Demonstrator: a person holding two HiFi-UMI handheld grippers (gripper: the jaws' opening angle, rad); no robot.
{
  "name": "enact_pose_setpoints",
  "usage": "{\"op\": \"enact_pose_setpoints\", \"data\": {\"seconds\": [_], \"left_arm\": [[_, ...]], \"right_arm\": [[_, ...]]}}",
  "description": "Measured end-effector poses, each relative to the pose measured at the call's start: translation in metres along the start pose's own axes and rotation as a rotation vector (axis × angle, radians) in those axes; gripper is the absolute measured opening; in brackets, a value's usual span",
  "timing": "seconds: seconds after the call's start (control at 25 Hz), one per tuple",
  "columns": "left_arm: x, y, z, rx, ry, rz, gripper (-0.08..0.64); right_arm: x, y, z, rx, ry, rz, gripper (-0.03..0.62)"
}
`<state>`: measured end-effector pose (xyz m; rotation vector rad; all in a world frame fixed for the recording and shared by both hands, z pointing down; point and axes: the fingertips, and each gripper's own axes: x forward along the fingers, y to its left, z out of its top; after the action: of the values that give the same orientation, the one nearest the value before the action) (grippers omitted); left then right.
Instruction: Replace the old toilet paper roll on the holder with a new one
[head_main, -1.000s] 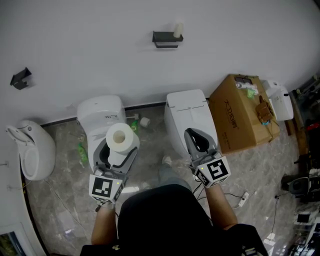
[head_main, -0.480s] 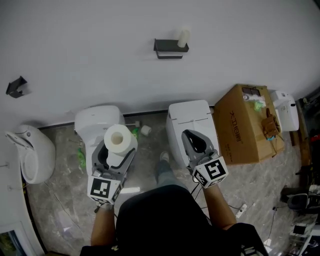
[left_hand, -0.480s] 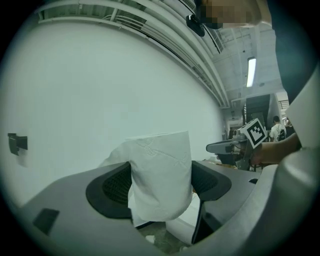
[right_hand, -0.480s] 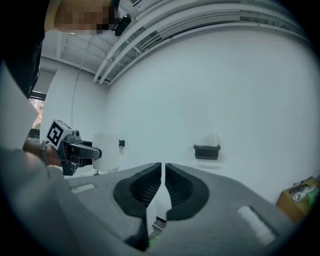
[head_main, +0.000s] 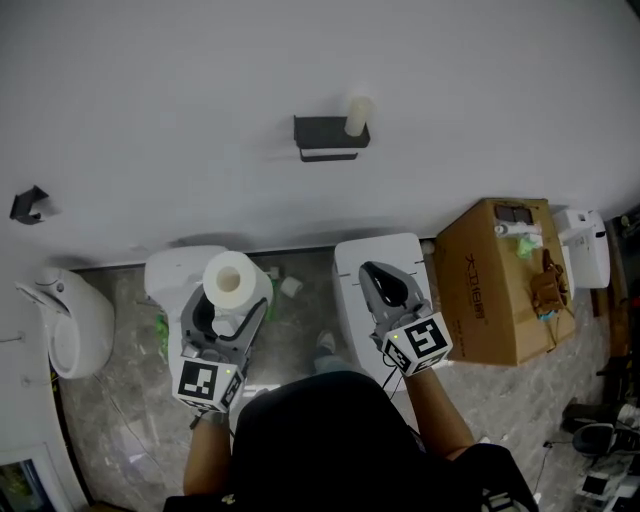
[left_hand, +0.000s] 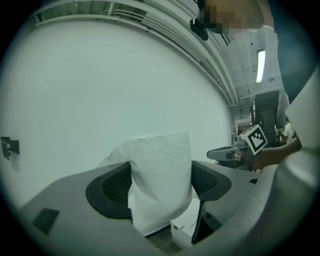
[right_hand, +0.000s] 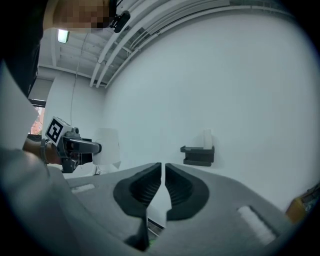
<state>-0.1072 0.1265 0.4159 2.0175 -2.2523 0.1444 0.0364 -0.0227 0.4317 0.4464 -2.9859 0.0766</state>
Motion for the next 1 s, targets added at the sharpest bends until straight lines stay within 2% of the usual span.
{"op": "enact_pose_setpoints", "data": {"seconds": [0.12, 0.28, 0.44, 0.64, 0.76, 0.88, 1.0], "left_arm": [[0.031, 0.001, 0.009, -0.021, 0.002, 0.031, 0.376], [0.064, 0.002, 0.014, 0.048, -0.012, 0.038, 0.376], [0.088, 0.001, 0.021, 0.034, -0.005, 0.063, 0.376], [0.103, 0.002, 0.026, 0.029, -0.004, 0.083, 0.376], [0.107, 0.004, 0.026, 0.052, 0.0, 0.081, 0.376], [0.111, 0.004, 0.03, -0.001, 0.022, 0.101, 0.376], [0.113, 0.01, 0.024, 0.034, 0.024, 0.091, 0.376]], "right_arm": [[0.015, -0.028, 0.002, 0.006, -0.004, 0.023, 0.02], [0.031, -0.06, 0.005, 0.013, -0.008, 0.055, 0.02], [0.047, -0.086, 0.01, 0.001, -0.011, 0.072, 0.021], [0.068, -0.111, 0.024, 0.023, -0.042, 0.054, 0.021], [0.081, -0.118, 0.034, 0.02, -0.057, 0.057, 0.022], [0.093, -0.124, 0.042, 0.011, -0.068, 0.058, 0.023], [0.105, -0.134, 0.049, 0.004, -0.08, 0.037, 0.023]]}}
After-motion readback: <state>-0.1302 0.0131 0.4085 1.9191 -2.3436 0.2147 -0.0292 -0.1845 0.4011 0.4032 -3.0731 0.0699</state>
